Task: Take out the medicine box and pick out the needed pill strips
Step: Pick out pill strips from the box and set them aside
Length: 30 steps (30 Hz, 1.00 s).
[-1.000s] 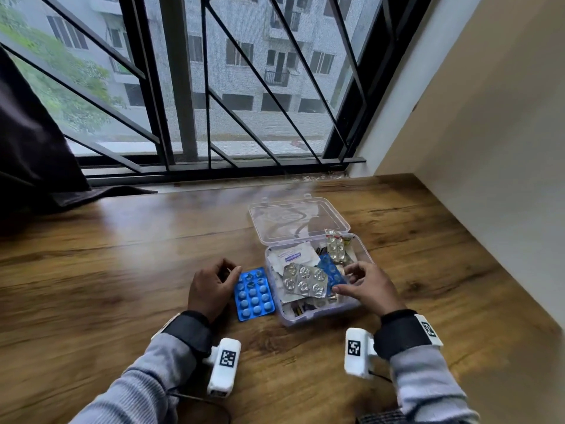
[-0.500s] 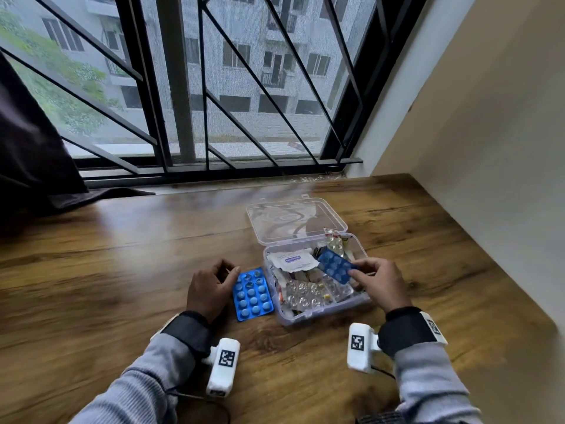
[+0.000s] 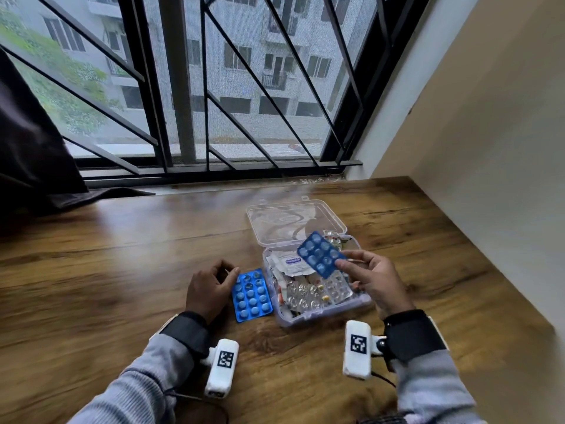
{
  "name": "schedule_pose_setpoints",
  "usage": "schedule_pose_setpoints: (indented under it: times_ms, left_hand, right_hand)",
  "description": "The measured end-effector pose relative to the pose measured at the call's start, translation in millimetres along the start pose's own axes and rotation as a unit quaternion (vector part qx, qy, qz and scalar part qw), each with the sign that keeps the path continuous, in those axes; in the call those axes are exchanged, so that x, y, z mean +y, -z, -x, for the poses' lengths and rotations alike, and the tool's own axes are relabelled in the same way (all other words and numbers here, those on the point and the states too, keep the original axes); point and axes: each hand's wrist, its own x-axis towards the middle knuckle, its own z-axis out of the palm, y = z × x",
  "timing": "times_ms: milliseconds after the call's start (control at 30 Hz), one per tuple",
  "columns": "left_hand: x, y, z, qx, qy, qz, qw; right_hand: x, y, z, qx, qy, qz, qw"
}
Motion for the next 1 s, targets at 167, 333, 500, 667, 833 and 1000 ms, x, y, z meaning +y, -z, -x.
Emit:
schedule_pose_setpoints:
  times_ms: [167,333,500,667,833,1000]
  left_hand:
    - [0,0,0,-0.001,-0.001,0.0,1.0]
    - [0,-1,-1,0.0,-0.001,-0.006,1.0]
    - [2,-1,0,0.005,-0.002,-0.006,1.0]
    - [3,-1,0,0.008,-0.006,-0.002,1.0]
    - [1,-1,0,0.009,-0.003,0.0,1.0]
    - [3,-1,0,0.006,-0.01,-0.001,1.0]
  right_hand:
    - [17,-19,-5,-0.008,0.014,0.164,0.986]
    - [26,-5,-8,0.123,0.02,0.516,0.847]
    - [27,-12,-7,0.105,0.003,0.564,0.819]
    - [26,-12,-9,0.097,-0.009,0.54,0.836]
    - [24,-16,-7,0.091,-0.007,0.556,0.826]
    - [25,-16,-12,0.082,-0.027,0.536,0.84]
